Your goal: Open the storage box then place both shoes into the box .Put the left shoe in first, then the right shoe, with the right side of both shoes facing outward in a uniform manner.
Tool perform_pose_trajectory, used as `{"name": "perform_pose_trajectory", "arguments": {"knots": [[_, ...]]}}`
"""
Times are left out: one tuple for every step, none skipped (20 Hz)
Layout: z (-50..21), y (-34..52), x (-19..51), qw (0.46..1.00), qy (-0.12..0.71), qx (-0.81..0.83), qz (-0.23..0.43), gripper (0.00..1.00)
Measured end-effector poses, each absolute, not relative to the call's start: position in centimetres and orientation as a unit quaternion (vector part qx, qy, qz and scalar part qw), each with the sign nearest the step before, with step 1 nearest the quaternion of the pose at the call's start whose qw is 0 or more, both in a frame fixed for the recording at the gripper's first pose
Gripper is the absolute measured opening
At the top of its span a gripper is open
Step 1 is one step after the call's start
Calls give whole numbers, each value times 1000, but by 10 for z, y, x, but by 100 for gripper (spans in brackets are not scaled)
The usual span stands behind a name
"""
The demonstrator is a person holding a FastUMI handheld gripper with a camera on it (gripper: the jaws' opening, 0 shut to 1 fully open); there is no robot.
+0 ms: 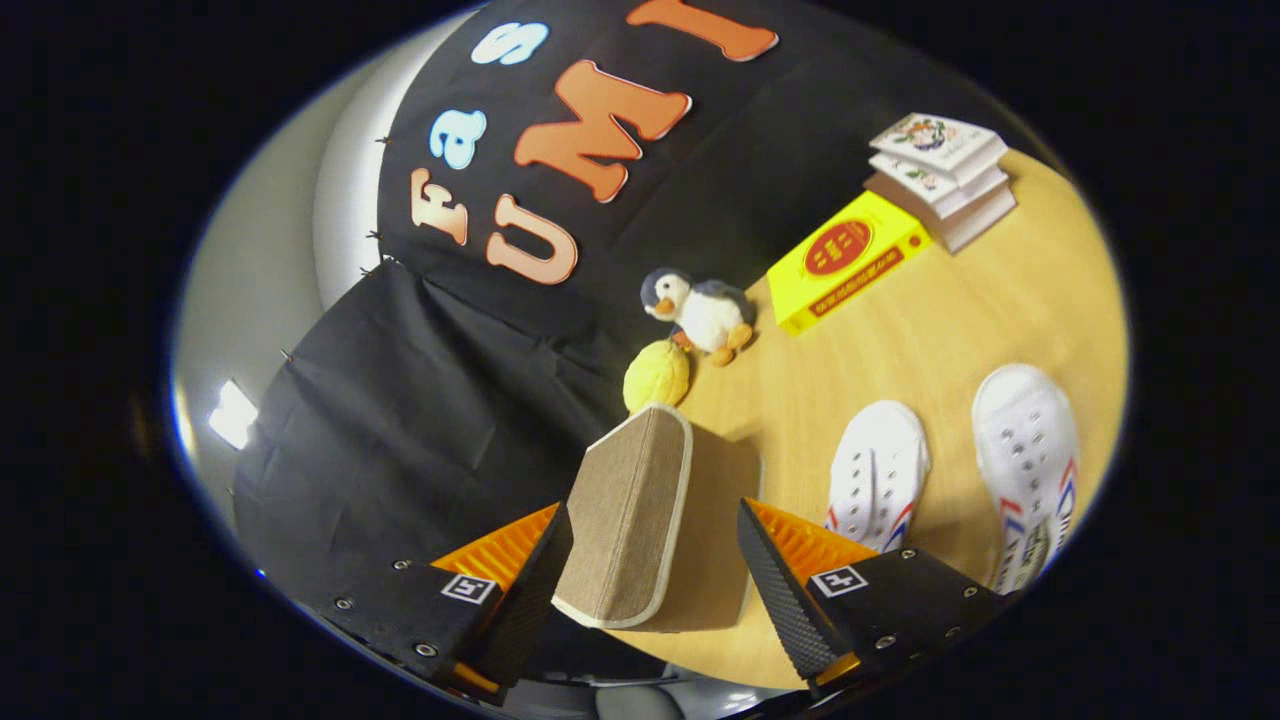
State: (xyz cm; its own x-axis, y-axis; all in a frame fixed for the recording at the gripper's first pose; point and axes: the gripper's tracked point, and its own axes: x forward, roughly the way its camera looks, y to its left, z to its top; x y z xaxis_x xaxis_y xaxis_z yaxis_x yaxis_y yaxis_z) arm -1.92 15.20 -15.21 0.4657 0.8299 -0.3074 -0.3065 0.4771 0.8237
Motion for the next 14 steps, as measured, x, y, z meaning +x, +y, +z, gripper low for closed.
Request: {"name": "perform_pose_trajectory", "arguments": {"knots": [[-158,163,-23,764,379,363,375,98],[-161,171,-32,748,391,370,388,98],[-165,183,-35,732,404,378,398,98],[-171,191,-38,722,414,381,403,98],[-176,199,-39,716,421,379,408,98],[-182,206,-40,712,428,374,411,98],[-189,212,-41,707,437,372,413,98],[-193,217,-42,701,444,374,415,98],[-195,223,-42,694,449,378,418,98],[-193,228,-45,683,450,385,427,98],[-192,234,-47,670,455,394,434,98],[-195,237,-49,659,462,402,436,98],[-199,241,-50,650,468,407,438,98],[-197,243,-49,638,469,424,439,98]]}}
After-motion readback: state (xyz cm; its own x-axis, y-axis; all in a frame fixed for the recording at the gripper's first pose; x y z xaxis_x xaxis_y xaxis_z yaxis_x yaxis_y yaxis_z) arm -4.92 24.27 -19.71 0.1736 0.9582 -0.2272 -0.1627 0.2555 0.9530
